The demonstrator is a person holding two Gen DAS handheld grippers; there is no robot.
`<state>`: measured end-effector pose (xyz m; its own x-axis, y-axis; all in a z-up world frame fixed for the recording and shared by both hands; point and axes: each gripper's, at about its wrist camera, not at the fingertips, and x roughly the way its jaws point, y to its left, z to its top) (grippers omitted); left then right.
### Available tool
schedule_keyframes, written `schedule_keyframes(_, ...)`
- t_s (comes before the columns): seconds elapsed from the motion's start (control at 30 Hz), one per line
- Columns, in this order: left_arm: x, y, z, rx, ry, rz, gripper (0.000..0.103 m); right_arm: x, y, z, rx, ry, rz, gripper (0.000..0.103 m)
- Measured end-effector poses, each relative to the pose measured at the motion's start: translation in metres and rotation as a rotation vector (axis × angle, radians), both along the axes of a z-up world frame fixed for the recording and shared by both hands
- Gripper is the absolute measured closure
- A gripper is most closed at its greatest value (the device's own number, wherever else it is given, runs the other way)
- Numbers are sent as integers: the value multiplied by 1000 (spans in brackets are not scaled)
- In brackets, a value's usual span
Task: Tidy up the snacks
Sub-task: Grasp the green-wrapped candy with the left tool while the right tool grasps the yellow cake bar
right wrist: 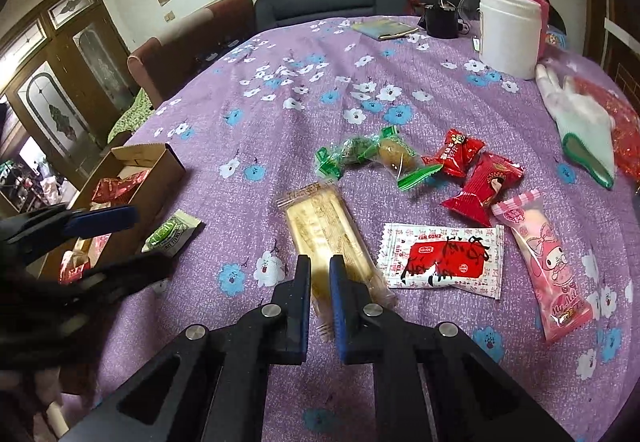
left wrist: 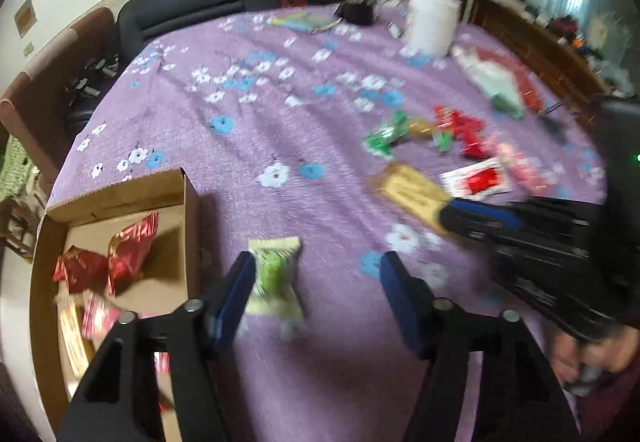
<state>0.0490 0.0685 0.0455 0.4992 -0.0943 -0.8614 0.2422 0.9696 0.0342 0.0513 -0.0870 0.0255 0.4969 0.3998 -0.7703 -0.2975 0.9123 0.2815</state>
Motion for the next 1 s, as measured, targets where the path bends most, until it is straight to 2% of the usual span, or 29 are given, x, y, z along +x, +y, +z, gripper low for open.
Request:
schedule_keyframes(0.1, 11, 1, -18, 60, 18, 22, 47, 2, -3, -1, 27, -2, 14, 93)
schedule_keyframes(0.13, 13, 2, -23, 62, 30, 20, 54, 2, -6, -1, 44, -5, 13, 93)
schedule_keyframes(0.17, 14, 2, -29, 61, 51, 14, 73, 4, -8, -2, 60, -1, 10, 93)
schedule_keyframes(0.2, 11, 2, -28, 32, 39, 2, 84, 6, -12, -2, 86, 8, 1, 93)
schedule_keyframes(0.33, -3, -2, -21, 11, 21, -7, 84, 7, -31, 4, 196, -1, -45, 92)
schedule_keyframes(0.43, -21, 0, -10, -56, 5, -15, 84, 6, -41, 9, 244, -15, -72, 91)
schedule_keyframes(0.5, -34, 5, -2, -111, -3, -7, 84, 6, -40, 8, 246, -16, -72, 85)
schedule_keyframes(0.53, -39, 8, 2, -138, -6, -3, 84, 6, -38, 7, 250, -14, -65, 74)
schedule_keyframes(0.57, -48, 13, 7, -173, -12, 1, 84, 5, -35, 6, 249, -14, -55, 58)
schedule_keyframes(0.63, -68, 24, 17, -230, -28, 12, 84, 2, -31, 6, 219, -36, -53, 40)
schedule_keyframes(0.8, -109, 55, 37, -330, -78, 33, 84, -7, -21, 13, 124, -99, -34, 40)
schedule_keyframes(0.87, -123, 74, 45, -348, -108, 59, 84, -6, -18, 18, 114, -102, -29, 40)
schedule_keyframes(1.0, -143, 117, 53, -360, -140, 129, 84, 8, -1, 23, 24, -104, -8, 40)
